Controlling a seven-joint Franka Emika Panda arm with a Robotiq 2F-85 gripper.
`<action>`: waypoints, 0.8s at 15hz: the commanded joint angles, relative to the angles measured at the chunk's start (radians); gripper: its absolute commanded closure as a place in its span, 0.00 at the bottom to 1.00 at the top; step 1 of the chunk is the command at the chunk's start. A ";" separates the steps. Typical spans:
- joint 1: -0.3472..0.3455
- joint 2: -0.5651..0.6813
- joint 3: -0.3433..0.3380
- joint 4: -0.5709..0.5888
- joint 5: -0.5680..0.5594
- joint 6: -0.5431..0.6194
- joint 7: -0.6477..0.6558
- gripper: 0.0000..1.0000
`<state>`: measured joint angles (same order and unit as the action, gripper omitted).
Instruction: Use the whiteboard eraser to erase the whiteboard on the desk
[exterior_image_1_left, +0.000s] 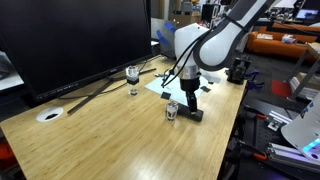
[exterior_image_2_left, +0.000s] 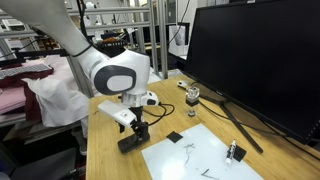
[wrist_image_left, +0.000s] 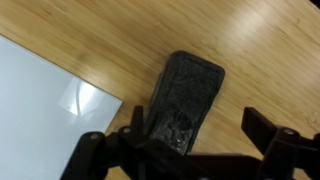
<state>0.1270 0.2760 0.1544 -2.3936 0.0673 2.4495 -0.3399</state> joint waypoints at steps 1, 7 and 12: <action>-0.010 0.004 0.010 -0.007 -0.024 0.028 0.014 0.01; -0.011 0.035 0.011 0.013 -0.045 0.022 0.002 0.00; -0.012 0.080 0.011 0.031 -0.063 0.037 0.004 0.00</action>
<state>0.1272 0.3343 0.1548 -2.3790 0.0297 2.4712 -0.3390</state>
